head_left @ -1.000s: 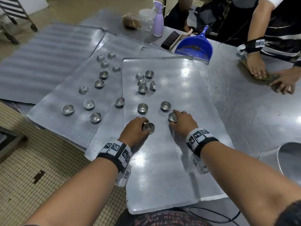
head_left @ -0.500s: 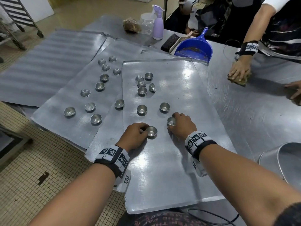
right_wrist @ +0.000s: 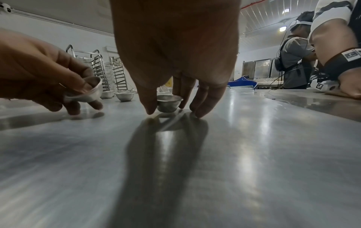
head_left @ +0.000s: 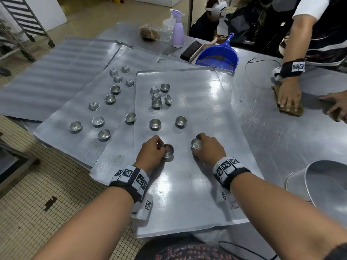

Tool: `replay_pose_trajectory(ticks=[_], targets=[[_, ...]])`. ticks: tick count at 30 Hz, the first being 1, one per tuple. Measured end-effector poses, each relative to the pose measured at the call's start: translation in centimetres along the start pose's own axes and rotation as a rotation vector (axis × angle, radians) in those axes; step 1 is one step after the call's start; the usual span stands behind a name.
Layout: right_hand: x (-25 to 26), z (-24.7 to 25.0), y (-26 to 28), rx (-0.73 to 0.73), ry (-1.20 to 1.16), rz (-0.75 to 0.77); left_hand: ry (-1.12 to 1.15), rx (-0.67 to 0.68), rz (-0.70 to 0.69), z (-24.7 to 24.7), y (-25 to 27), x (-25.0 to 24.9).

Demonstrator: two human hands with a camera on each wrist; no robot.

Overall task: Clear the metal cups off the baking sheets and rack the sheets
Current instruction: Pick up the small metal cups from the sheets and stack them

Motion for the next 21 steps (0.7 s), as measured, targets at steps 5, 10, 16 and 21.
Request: replay_pose_trajectory(ticks=[5, 10, 16, 21], targets=[[-0.9, 0.3, 1.3, 0.0, -0.064, 0.02, 0.328, 0.042, 0.094, -0.1, 1.8, -0.6], [-1.7, 0.5, 2.7, 0.0, -0.114, 0.051, 0.443, 0.058, 0.174, -0.1, 3.5, -0.1], [-0.9, 0.2, 3.7, 0.026, -0.201, 0.142, 0.507, 0.031, 0.203, 0.1, 6.0, 0.5], [0.7, -0.3, 4.5, 0.023, -0.235, 0.232, 0.564, 0.009, 0.239, 0.6, 6.9, 1.9]])
Point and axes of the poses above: each hand's wrist, its own y-axis away from the middle knuckle, its own z-axis out of the back of the hand, x = y × z, the point moved 3 cm from there along -y, towards the middle knuckle, and after that the axes turned 3 degrees about -x, right-handed, at the moved point
